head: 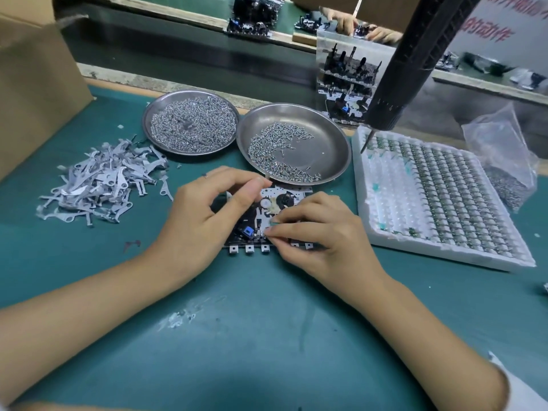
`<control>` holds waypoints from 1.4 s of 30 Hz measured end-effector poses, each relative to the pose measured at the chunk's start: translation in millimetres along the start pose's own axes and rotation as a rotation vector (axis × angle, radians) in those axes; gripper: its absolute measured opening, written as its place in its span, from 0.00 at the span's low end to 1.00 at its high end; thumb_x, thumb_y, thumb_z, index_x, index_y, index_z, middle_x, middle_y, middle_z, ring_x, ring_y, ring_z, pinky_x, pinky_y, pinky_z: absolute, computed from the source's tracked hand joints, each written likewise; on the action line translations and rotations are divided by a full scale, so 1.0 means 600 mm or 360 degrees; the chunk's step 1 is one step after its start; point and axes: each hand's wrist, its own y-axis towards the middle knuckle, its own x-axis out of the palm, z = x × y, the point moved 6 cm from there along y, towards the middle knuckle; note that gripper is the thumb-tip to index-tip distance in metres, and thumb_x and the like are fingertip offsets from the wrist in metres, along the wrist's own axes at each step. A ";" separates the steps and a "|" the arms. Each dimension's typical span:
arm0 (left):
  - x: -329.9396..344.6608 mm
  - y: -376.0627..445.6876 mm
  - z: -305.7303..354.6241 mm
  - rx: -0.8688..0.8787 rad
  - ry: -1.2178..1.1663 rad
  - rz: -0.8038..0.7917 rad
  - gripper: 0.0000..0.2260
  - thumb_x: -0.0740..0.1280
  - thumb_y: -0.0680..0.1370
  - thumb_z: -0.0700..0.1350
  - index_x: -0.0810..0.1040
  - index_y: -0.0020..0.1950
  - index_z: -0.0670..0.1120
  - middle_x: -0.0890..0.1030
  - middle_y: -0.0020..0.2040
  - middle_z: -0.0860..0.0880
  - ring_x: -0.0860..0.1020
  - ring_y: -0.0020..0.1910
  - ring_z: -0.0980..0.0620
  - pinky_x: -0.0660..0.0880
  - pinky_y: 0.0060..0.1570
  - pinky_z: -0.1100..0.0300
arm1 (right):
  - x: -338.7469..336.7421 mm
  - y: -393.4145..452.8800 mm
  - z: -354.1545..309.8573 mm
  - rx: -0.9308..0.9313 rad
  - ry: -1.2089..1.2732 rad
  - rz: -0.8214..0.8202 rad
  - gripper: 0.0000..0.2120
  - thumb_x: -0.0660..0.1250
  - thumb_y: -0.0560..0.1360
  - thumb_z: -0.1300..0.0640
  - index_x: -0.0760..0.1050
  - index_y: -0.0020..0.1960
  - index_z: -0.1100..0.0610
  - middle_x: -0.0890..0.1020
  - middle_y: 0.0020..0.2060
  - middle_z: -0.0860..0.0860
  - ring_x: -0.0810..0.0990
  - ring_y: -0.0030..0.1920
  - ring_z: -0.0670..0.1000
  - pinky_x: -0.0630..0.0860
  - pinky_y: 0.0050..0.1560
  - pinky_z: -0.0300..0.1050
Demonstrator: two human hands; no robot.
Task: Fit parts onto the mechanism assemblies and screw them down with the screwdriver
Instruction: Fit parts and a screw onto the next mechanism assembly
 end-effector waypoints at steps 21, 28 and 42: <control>0.024 -0.015 0.004 0.0259 0.0571 -0.0403 0.17 0.65 0.68 0.54 0.79 0.54 0.52 0.78 0.44 0.63 0.72 0.48 0.61 0.64 0.57 0.65 | -0.002 0.000 0.013 0.0560 0.0534 -0.0205 0.08 0.75 0.68 0.68 0.84 0.47 0.61 0.82 0.43 0.53 0.77 0.45 0.47 0.69 0.47 0.31; 0.021 -0.008 0.001 0.0276 0.0512 -0.0381 0.10 0.73 0.67 0.49 0.83 0.47 0.52 0.80 0.41 0.62 0.74 0.46 0.59 0.66 0.55 0.60 | -0.085 0.007 0.011 0.0540 0.0243 0.0777 0.12 0.68 0.72 0.66 0.79 0.55 0.60 0.78 0.42 0.55 0.76 0.43 0.46 0.72 0.49 0.37; 0.013 -0.006 -0.003 0.0209 0.0365 -0.0355 0.11 0.71 0.64 0.55 0.85 0.44 0.57 0.82 0.40 0.62 0.75 0.45 0.62 0.65 0.56 0.63 | -0.146 0.155 0.019 0.0704 0.0921 0.1153 0.13 0.68 0.75 0.58 0.67 0.56 0.56 0.75 0.33 0.55 0.74 0.27 0.52 0.73 0.30 0.42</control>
